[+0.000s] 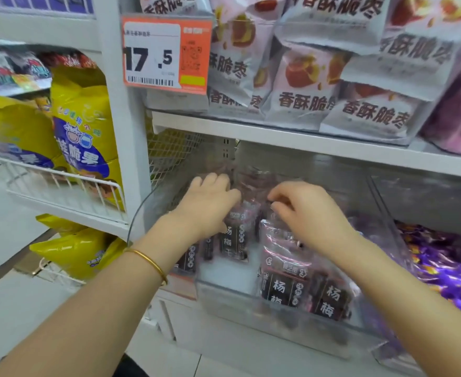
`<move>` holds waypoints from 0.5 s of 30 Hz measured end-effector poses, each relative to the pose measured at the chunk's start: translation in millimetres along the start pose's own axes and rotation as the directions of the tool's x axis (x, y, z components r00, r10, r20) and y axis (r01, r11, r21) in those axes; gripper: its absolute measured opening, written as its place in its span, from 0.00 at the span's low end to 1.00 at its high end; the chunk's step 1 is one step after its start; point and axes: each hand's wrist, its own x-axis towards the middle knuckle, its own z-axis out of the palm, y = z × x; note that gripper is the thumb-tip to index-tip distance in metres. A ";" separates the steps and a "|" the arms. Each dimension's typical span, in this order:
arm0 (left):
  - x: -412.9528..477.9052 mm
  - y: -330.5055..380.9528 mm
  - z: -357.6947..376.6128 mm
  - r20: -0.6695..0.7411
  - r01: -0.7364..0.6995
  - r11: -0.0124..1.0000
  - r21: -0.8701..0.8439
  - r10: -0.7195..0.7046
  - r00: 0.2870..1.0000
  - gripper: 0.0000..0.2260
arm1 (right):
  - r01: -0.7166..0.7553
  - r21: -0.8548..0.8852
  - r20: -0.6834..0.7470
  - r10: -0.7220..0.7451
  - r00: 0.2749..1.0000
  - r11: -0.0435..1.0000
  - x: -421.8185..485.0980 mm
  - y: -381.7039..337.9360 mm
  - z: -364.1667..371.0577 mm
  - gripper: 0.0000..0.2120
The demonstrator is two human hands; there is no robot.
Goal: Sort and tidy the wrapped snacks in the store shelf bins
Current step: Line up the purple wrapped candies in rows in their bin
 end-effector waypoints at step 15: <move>4.3 7.5 11.0 -0.113 0.021 1.000 -0.002 -0.021 0.993 0.20 | 0.055 -0.063 0.173 -0.044 0.984 0.996 68.4 14.0 33.9 0.06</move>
